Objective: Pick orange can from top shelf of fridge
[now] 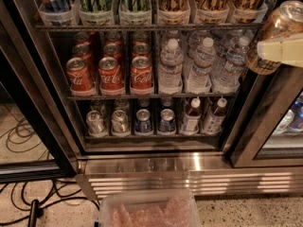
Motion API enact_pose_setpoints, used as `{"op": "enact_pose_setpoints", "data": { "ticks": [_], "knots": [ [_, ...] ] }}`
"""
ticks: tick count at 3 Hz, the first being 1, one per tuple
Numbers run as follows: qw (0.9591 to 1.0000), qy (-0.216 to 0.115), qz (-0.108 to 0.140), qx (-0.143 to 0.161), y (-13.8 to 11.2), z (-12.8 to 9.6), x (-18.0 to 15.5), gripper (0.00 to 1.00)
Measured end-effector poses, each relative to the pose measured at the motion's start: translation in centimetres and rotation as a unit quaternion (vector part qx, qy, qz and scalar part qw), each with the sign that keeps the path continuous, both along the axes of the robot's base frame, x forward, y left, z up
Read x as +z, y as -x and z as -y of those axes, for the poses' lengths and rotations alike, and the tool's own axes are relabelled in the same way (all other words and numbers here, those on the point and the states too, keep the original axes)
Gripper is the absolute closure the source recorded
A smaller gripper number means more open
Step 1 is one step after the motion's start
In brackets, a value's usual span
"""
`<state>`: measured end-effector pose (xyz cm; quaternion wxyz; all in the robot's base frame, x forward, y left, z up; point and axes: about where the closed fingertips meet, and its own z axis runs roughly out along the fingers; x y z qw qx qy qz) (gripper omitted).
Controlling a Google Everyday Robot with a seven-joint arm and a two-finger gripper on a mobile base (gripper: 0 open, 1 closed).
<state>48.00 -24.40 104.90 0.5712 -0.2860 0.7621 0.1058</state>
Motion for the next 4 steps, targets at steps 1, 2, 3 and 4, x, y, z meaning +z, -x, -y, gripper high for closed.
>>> {"op": "enact_pose_setpoints", "data": {
  "ticks": [1,2,3,4],
  "knots": [
    [0.9992,0.004,-0.022,0.033,1.4,-1.5,-0.8,1.00],
    [0.9992,0.004,-0.022,0.033,1.4,-1.5,-0.8,1.00],
    [0.9977,0.007,-0.024,0.063,1.3,-4.0,-1.8,1.00],
    [0.9861,0.019,-0.034,0.161,1.5,-11.2,-4.0,1.00]
  ]
}}
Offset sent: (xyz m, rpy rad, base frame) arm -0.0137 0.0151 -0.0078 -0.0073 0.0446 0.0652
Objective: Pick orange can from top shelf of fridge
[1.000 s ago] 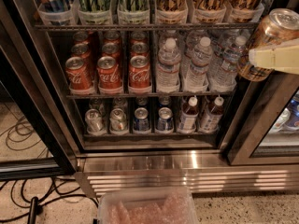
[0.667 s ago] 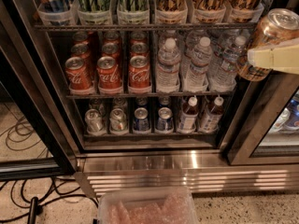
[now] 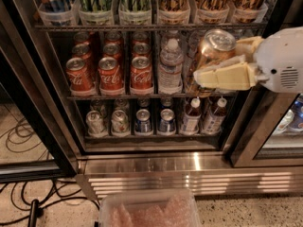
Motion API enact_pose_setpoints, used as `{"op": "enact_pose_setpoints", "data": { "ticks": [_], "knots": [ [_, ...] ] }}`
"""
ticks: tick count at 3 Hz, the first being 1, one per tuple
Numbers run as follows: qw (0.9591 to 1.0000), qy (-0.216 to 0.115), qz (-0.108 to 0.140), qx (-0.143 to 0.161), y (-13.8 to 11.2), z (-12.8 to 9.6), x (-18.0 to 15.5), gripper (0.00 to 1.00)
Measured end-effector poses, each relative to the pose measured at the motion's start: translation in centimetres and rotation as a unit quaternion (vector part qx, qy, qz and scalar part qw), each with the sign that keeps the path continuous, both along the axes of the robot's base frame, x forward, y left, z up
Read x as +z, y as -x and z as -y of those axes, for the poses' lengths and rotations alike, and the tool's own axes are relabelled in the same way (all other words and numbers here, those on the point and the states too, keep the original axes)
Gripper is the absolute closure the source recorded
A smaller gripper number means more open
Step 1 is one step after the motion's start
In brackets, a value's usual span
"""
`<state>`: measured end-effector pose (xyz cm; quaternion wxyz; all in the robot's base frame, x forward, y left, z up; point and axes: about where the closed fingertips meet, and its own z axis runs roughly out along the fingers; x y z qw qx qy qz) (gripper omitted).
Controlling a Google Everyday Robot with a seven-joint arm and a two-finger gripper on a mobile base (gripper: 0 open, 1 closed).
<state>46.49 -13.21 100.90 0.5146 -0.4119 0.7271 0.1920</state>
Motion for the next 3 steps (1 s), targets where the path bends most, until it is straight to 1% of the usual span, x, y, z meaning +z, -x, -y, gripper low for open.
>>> {"op": "enact_pose_setpoints", "data": {
  "ticks": [1,2,3],
  "knots": [
    [0.9954,0.011,-0.017,0.093,1.0,-5.7,-1.5,1.00],
    [0.9832,0.014,-0.016,0.181,3.1,-10.1,-1.7,1.00],
    [0.9832,0.014,-0.016,0.181,3.1,-10.1,-1.7,1.00]
  ]
}}
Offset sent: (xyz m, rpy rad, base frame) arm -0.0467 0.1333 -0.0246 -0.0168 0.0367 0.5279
